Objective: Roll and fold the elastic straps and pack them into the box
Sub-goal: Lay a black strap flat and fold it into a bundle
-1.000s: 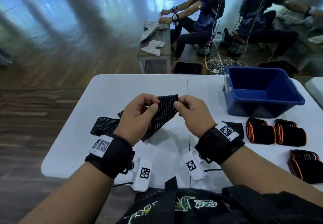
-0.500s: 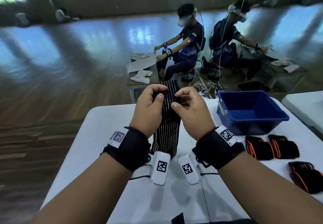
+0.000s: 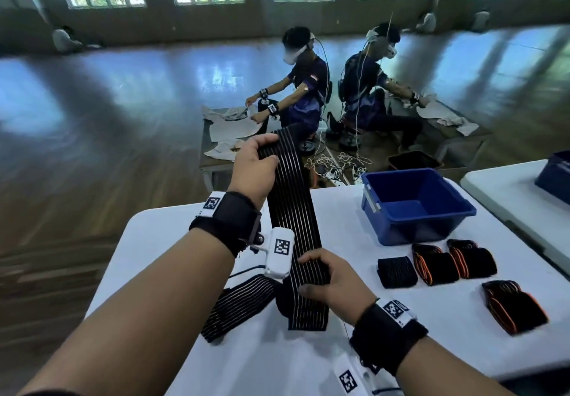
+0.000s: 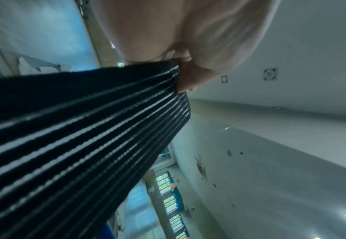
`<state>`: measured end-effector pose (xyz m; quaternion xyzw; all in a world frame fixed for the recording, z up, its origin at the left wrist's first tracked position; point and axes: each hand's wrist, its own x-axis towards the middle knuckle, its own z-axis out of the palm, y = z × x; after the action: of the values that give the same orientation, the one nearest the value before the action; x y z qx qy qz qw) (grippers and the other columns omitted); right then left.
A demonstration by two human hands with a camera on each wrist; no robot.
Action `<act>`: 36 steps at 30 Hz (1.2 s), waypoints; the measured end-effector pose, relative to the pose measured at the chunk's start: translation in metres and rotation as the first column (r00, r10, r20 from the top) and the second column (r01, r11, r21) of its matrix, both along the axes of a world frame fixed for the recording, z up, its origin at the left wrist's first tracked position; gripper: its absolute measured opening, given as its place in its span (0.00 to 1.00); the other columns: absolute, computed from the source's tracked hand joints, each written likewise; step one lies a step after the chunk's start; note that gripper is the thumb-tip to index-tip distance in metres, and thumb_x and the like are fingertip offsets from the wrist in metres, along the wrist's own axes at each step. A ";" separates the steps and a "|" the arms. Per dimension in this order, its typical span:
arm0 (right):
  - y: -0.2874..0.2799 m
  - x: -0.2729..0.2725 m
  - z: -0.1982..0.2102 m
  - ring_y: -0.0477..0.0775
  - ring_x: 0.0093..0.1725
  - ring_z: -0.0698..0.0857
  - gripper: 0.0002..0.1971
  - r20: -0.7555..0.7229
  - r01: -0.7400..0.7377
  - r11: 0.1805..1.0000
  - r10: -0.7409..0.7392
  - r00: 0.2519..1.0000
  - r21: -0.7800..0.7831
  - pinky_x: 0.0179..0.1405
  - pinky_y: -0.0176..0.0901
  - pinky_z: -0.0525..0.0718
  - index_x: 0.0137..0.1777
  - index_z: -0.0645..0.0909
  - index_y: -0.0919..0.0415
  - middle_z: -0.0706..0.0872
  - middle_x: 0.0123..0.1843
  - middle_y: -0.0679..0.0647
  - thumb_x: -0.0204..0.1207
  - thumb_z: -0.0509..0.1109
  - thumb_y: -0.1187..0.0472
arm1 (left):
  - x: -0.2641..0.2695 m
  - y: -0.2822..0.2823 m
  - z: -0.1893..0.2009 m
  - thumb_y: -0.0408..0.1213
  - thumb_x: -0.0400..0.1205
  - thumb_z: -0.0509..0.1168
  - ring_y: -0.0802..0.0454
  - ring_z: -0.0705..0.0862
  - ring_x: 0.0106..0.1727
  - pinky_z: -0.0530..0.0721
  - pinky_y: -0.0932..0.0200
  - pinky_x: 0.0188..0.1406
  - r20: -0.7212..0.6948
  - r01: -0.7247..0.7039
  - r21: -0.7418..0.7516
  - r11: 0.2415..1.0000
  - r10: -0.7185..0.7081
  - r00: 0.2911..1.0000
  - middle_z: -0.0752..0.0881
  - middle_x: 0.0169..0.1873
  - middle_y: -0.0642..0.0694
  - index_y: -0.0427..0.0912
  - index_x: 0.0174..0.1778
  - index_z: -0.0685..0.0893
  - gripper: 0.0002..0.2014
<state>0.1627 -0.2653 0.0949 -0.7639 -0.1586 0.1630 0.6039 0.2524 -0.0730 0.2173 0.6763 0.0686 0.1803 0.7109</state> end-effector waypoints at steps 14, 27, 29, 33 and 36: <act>-0.068 -0.045 -0.067 0.32 0.70 0.76 0.21 -0.289 0.084 0.979 -0.135 0.948 -0.183 0.72 0.30 0.69 0.62 0.82 0.38 0.84 0.68 0.41 0.72 0.81 0.57 | 0.085 -0.003 -0.146 0.21 0.76 0.64 0.42 0.89 0.55 0.90 0.42 0.57 -0.319 0.052 0.225 0.973 0.023 0.947 0.88 0.55 0.42 0.51 0.49 0.84 0.18; -0.071 -0.068 -0.121 0.48 0.65 0.82 0.14 -0.196 0.271 0.803 -0.428 0.882 -0.531 0.68 0.45 0.81 0.54 0.81 0.45 0.85 0.60 0.49 0.73 0.77 0.61 | 0.116 -0.004 -0.234 0.32 0.74 0.78 0.45 0.86 0.51 0.87 0.49 0.56 -0.519 0.243 0.529 0.813 0.084 0.851 0.83 0.44 0.48 0.48 0.63 0.80 0.22; -0.071 -0.067 -0.118 0.47 0.64 0.82 0.14 -0.159 0.222 0.778 -0.381 0.911 -0.588 0.67 0.43 0.80 0.57 0.80 0.46 0.84 0.61 0.48 0.74 0.77 0.58 | 0.119 -0.004 -0.237 0.35 0.75 0.77 0.45 0.85 0.52 0.85 0.49 0.56 -0.543 0.274 0.570 0.774 0.105 0.833 0.83 0.46 0.48 0.50 0.62 0.80 0.21; -0.071 -0.063 -0.115 0.43 0.55 0.80 0.14 -0.114 0.180 0.763 -0.315 0.942 -0.621 0.55 0.35 0.76 0.58 0.79 0.47 0.80 0.56 0.45 0.75 0.76 0.54 | 0.126 -0.005 -0.240 0.35 0.76 0.78 0.46 0.83 0.51 0.83 0.52 0.53 -0.541 0.289 0.592 0.752 0.105 0.834 0.82 0.48 0.48 0.48 0.64 0.80 0.21; -0.072 -0.060 -0.117 0.37 0.45 0.75 0.14 -0.113 0.161 0.767 -0.290 0.950 -0.621 0.48 0.30 0.71 0.57 0.79 0.46 0.76 0.54 0.45 0.74 0.77 0.53 | 0.132 -0.003 -0.240 0.37 0.76 0.78 0.46 0.82 0.54 0.80 0.53 0.55 -0.524 0.288 0.622 0.728 0.113 0.844 0.82 0.53 0.47 0.47 0.66 0.81 0.23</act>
<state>0.1029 -0.3372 -0.0217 -0.9091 0.0574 0.2078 0.3566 0.3848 -0.0757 -0.0229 0.9132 0.1570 -0.0357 0.3745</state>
